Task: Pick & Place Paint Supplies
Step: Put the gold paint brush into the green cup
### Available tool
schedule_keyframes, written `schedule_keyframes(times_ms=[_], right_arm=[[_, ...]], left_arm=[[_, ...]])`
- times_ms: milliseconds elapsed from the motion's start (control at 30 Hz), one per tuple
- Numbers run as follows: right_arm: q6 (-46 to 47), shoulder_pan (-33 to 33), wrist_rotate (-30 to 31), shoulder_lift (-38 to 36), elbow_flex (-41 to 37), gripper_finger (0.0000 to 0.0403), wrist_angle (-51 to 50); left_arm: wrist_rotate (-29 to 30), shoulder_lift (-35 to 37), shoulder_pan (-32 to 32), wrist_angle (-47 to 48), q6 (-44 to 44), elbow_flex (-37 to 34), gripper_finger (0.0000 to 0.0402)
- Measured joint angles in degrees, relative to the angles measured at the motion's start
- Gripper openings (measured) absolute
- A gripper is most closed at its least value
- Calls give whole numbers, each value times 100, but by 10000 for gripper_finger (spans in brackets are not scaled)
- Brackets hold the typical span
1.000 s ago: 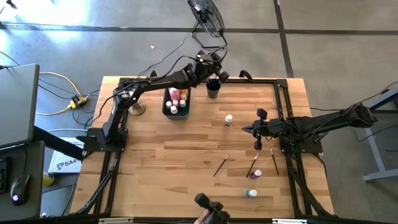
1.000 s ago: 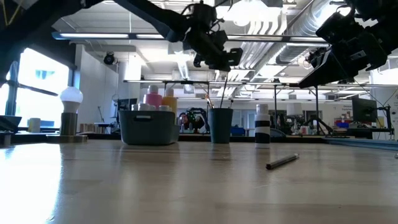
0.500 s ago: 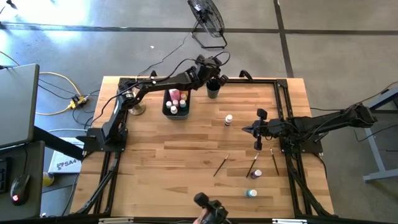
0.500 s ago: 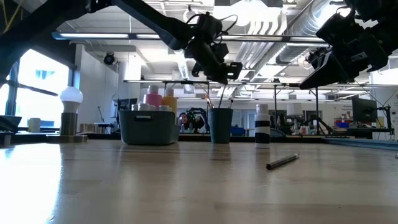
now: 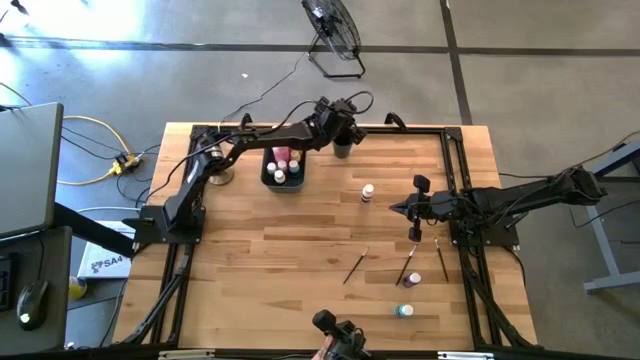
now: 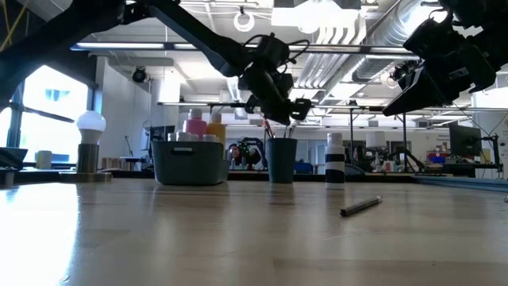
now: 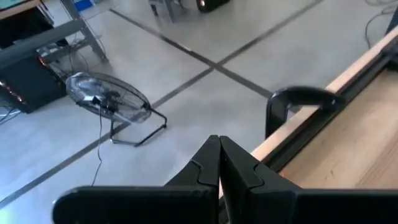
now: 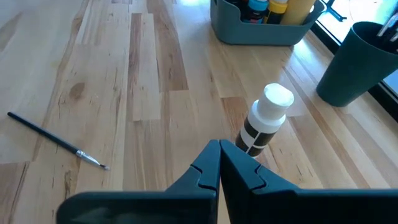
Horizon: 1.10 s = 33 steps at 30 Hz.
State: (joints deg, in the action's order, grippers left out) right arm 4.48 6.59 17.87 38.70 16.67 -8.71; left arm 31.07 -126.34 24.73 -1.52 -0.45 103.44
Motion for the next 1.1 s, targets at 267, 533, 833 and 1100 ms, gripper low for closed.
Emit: schedule_keyframes(times_ms=[267, 533, 833, 1100], right_arm=[[-12, 0, 17, -2, 0, 2, -11], [-18, 0, 17, 0, 0, 2, -15], [-19, 0, 16, -2, 0, 2, -13], [-19, 0, 17, 0, 0, 2, -13]], left_arm=[[57, 13, 0, 31, 17, 0, 0], [54, 13, 2, 42, 17, 0, 0], [-106, 13, 0, 1, 148, 0, 38], [-172, 59, -1, -196, 257, 0, 143]])
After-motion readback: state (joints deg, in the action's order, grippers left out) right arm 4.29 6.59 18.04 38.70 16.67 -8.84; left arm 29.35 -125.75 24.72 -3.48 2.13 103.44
